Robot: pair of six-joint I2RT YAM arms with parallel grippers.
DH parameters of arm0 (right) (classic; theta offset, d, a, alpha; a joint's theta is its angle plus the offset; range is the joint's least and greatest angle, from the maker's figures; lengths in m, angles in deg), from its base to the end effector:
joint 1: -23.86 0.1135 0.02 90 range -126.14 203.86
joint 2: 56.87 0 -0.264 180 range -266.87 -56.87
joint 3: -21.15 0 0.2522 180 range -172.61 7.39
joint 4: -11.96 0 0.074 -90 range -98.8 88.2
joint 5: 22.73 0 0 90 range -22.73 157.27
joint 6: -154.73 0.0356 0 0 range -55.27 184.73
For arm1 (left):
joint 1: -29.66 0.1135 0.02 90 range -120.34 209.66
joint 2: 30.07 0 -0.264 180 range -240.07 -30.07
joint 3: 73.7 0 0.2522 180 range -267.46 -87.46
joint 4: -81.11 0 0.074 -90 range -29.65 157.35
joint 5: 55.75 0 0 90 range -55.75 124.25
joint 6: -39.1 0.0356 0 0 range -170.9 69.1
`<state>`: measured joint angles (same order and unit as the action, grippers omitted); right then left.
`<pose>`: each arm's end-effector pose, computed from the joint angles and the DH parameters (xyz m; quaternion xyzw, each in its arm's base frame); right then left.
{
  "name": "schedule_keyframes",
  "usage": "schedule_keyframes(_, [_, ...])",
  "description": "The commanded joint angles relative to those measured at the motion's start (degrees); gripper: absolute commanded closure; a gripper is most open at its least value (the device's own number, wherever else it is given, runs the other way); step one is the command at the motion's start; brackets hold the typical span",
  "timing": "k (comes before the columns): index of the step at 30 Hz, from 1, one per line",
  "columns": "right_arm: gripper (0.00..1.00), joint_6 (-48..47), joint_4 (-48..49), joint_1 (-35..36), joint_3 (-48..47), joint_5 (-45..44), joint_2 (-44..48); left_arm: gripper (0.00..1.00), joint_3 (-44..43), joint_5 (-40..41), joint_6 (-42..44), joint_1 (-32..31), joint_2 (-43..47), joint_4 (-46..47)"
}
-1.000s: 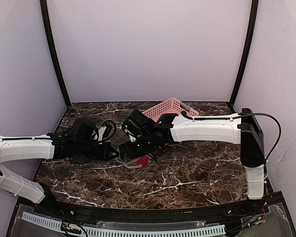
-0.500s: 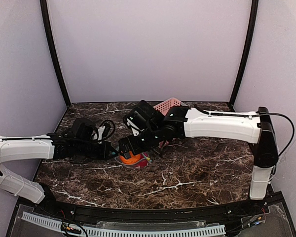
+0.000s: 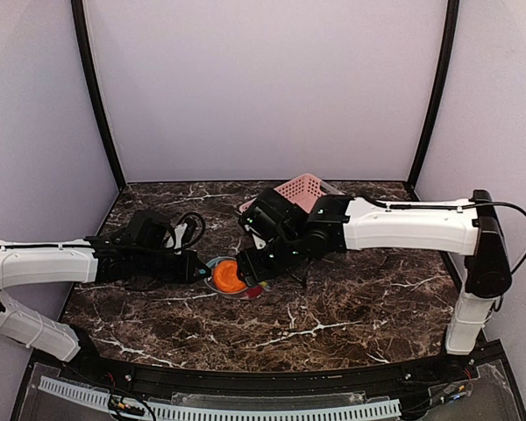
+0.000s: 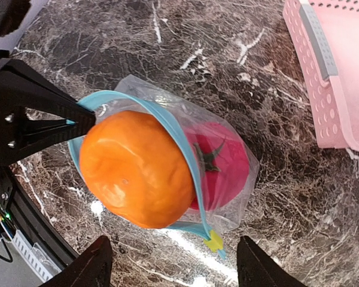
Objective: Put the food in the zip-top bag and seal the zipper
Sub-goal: Pass from the left arm to the right
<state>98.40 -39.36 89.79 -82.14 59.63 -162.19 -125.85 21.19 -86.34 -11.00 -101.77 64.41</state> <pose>0.1703 0.3697 0.2715 -0.2430 0.9157 0.1988 0.2508 0.1938 -0.1771 0.2155 0.0917 0.8829 -0.3567 0.2911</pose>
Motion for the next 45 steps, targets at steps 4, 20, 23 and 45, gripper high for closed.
schedule_keyframes(4, [0.39, 1.4, -0.4, -0.8, 2.3, -1.7, -1.5, 0.99, 0.6, -0.3, -0.3, 0.0, -0.4, 0.6])
schedule_keyframes(20, [0.56, 0.1, -2.0, -1.2, -0.9, -5.2, -6.8, 0.99, 0.9, -0.1, -0.1, 0.0, 0.2, -0.2])
schedule_keyframes(23, [0.58, -0.2, -2.2, -1.2, -1.5, -5.7, -7.5, 0.99, 0.9, -0.2, -0.1, 0.0, 0.2, -0.3])
schedule_keyframes(45, [1.00, -2.4, 1.9, -1.2, -1.6, -3.3, -7.7, 0.99, 1.1, 0.1, 0.3, 0.0, 2.6, -1.5])
